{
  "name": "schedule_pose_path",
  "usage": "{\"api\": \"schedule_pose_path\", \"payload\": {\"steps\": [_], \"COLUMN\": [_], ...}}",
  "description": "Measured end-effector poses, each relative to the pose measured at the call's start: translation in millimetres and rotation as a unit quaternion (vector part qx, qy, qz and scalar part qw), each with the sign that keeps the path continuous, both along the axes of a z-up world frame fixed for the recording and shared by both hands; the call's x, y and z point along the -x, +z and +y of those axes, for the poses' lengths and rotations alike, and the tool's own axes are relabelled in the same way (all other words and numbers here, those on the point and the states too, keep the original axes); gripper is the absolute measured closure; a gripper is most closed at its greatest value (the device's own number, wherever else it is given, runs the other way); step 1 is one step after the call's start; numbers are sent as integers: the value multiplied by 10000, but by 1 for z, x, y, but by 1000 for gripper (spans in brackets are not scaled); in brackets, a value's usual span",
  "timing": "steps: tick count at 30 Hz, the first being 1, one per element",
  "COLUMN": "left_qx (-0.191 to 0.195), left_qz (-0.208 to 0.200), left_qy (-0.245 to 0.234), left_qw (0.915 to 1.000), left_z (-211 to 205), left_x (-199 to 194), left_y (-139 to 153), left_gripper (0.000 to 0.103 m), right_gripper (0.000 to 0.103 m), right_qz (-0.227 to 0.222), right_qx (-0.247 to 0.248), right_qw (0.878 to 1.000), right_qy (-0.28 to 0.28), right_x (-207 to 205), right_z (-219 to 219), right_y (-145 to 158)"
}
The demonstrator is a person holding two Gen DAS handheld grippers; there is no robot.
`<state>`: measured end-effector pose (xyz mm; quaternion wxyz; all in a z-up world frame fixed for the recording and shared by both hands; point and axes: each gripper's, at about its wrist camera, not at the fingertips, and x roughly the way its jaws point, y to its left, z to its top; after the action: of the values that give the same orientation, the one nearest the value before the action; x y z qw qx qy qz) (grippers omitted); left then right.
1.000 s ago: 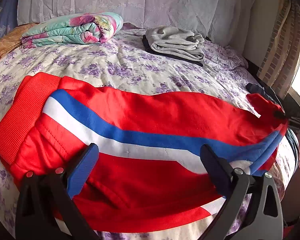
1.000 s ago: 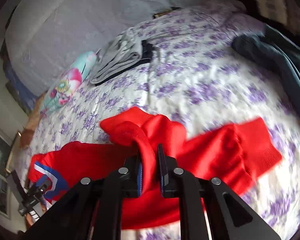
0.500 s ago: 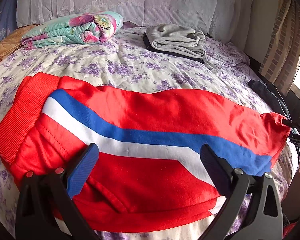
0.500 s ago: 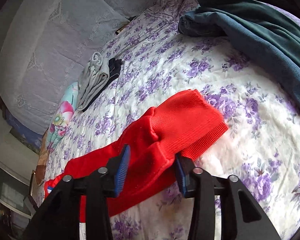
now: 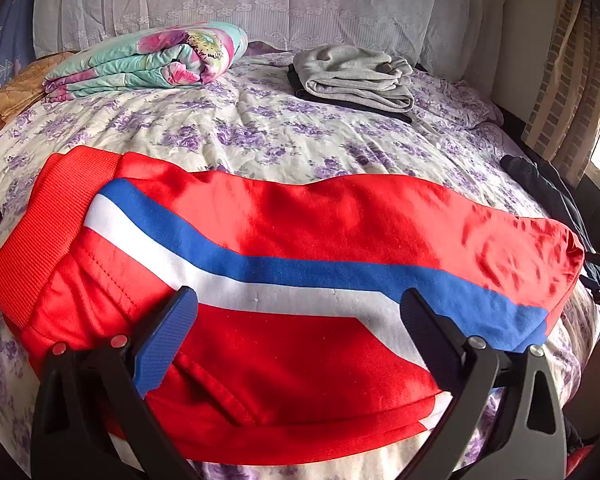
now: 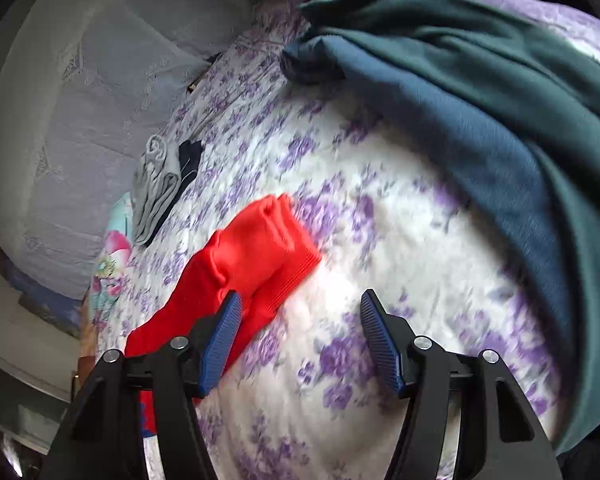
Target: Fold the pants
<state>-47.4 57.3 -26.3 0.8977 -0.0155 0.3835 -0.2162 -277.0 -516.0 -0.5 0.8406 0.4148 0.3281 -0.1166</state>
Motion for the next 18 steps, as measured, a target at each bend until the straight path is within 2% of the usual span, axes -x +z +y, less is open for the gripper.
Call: {"api": "schedule_pose_path", "payload": {"steps": [2, 4, 5, 8, 9, 10, 11, 12, 13, 15, 16, 18], "left_qx": [-7, -17, -33, -89, -109, -129, -145, -156, -154, -157, -131, 102], "left_qz": [0, 0, 1, -2, -3, -3, -2, -1, -11, -60, -84, -70], "left_qy": [-3, -6, -1, 22, 32, 40, 45, 55, 99, 255, 320, 386], "left_qw": [10000, 10000, 10000, 10000, 9999, 9999, 9999, 9999, 9998, 9995, 9994, 9992], "left_z": [0, 0, 0, -1, -1, -2, -2, -3, -2, -4, -5, -9], "left_x": [0, 0, 0, 0, 0, 0, 0, 0, 1, 3, 5, 11], "left_y": [0, 0, 0, 0, 0, 0, 0, 0, 0, 3, 5, 11], "left_gripper": [4, 4, 4, 4, 4, 4, 4, 4, 4, 4, 4, 4], "right_gripper": [27, 19, 17, 18, 23, 48, 77, 76, 77, 77, 77, 77], "right_qz": [-62, -160, -152, -131, -167, -200, -323, -530, -769, -1267, -1391, -1318], "right_qx": [125, -8, 7, 483, 635, 687, 503, 264, 348, 909, 1031, 1085], "right_qw": [9999, 9998, 9997, 9978, 9967, 9960, 9958, 9949, 9931, 9828, 9799, 9810], "right_qy": [72, 133, 165, 440, 485, 544, 691, 811, 818, 991, 993, 923], "right_x": [-5, -21, -32, -64, -72, -79, -83, -85, -82, -72, -67, -63], "right_z": [8, 9, 9, 17, 21, 24, 25, 25, 26, 33, 33, 25], "right_y": [2, 0, -2, -5, -5, -5, -5, -1, 12, 46, 56, 59]}}
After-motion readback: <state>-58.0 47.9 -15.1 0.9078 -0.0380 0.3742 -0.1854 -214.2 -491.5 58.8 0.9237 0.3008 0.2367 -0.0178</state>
